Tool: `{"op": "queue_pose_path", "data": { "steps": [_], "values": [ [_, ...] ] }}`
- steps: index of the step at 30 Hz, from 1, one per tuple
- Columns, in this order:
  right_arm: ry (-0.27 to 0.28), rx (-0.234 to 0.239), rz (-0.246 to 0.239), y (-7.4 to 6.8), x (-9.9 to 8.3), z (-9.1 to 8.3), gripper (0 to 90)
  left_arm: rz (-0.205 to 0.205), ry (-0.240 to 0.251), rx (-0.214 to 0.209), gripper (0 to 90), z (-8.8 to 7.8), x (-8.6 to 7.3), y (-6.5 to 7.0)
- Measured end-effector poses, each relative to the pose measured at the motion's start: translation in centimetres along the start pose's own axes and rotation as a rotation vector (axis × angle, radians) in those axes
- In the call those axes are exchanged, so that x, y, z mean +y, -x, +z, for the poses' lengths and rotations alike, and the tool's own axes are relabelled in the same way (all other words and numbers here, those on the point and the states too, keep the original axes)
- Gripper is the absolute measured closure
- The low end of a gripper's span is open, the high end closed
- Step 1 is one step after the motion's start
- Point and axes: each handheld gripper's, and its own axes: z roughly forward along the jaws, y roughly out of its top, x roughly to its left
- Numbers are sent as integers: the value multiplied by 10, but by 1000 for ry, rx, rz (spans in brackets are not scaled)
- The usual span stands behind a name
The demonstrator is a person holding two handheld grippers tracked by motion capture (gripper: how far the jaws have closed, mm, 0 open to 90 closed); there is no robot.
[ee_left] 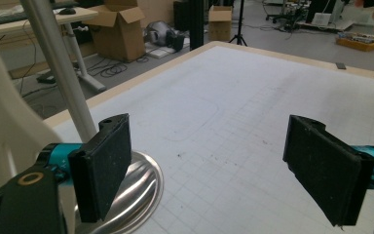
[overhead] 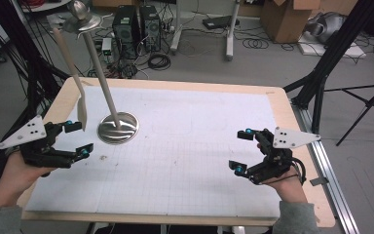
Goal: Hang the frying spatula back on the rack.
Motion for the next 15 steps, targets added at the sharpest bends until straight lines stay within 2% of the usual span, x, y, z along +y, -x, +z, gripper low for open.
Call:
{"op": "queue_pose_path", "data": {
  "steps": [8,15],
  "values": [
    [0,-9,7,0,-1,0,40,-10,-20,24,185,-3,-15,2],
    [8,-21,-5,2,-2,-1,40,-12,-32,21,186,-2,-26,5]
  ]
}}
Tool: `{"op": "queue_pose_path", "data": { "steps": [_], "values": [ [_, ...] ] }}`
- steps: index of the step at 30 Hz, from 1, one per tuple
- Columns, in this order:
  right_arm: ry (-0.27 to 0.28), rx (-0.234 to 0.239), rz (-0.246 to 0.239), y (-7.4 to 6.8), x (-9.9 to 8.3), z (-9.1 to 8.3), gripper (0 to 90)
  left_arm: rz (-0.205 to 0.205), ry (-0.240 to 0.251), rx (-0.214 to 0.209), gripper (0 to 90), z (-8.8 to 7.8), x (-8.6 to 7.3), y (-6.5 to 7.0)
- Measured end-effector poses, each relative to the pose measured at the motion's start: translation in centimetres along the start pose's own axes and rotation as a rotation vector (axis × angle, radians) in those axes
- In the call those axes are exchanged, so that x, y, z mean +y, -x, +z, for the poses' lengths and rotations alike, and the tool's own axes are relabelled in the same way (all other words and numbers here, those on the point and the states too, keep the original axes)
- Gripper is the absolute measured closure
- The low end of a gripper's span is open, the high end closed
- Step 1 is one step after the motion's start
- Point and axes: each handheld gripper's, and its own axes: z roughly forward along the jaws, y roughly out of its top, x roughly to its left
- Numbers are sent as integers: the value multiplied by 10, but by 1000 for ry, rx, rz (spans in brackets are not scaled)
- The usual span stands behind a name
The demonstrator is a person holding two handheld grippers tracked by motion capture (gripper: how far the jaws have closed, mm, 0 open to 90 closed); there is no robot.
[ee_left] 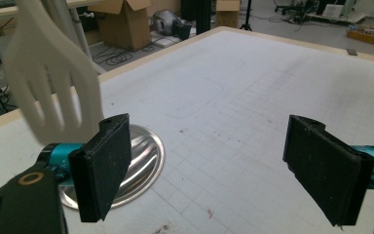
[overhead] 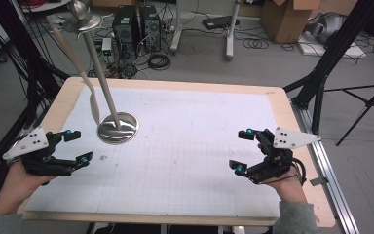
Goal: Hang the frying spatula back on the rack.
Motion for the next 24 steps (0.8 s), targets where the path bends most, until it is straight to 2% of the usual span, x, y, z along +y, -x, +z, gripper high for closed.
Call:
{"op": "queue_pose_path", "data": {
  "steps": [8,19,24],
  "values": [
    [-4,-14,10,0,-3,0,40,-9,-5,5,183,-3,-6,0],
    [6,-75,41,7,-18,0,40,-41,-14,38,183,-7,-24,-4],
    [24,-112,52,11,-28,-3,40,-54,-16,58,183,-14,-32,-7]
  ]
}}
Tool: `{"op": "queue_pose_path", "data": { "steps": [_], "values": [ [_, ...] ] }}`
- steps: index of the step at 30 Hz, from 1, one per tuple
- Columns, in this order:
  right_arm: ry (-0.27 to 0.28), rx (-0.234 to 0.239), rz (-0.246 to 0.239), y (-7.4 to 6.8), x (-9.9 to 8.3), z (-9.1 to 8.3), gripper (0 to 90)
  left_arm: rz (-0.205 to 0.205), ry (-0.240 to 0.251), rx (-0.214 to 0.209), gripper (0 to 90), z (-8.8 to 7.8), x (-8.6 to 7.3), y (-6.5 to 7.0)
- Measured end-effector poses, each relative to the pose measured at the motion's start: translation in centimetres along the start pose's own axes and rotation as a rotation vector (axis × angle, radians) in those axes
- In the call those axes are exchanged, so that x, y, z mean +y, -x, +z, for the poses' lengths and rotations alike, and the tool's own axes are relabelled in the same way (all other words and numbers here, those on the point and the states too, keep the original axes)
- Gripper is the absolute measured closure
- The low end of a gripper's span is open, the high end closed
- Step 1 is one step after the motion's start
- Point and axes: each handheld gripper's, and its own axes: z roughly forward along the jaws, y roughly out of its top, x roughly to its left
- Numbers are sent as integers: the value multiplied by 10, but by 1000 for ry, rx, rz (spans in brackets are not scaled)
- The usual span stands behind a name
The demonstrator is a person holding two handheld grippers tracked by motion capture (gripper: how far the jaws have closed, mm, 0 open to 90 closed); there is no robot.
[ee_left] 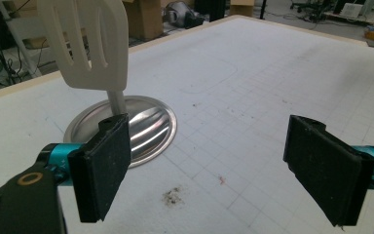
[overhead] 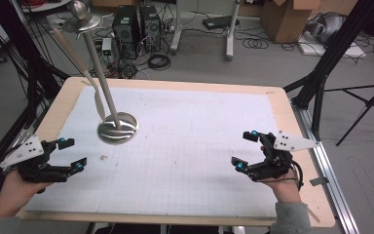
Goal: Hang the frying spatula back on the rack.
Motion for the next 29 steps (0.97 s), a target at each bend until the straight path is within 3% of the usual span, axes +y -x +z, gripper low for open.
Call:
{"op": "queue_pose_path", "data": {
  "steps": [8,17,24,29],
  "values": [
    [8,-34,20,3,-14,-5,40,-21,28,25,183,-7,-4,-6],
    [-15,-92,44,8,-35,-3,40,-21,18,65,183,-10,-9,-10],
    [-3,-115,66,10,-40,-7,40,-58,16,106,183,-16,-19,-19],
    [-7,-117,69,11,-42,-6,40,-56,16,106,183,-15,-19,-19]
  ]
}}
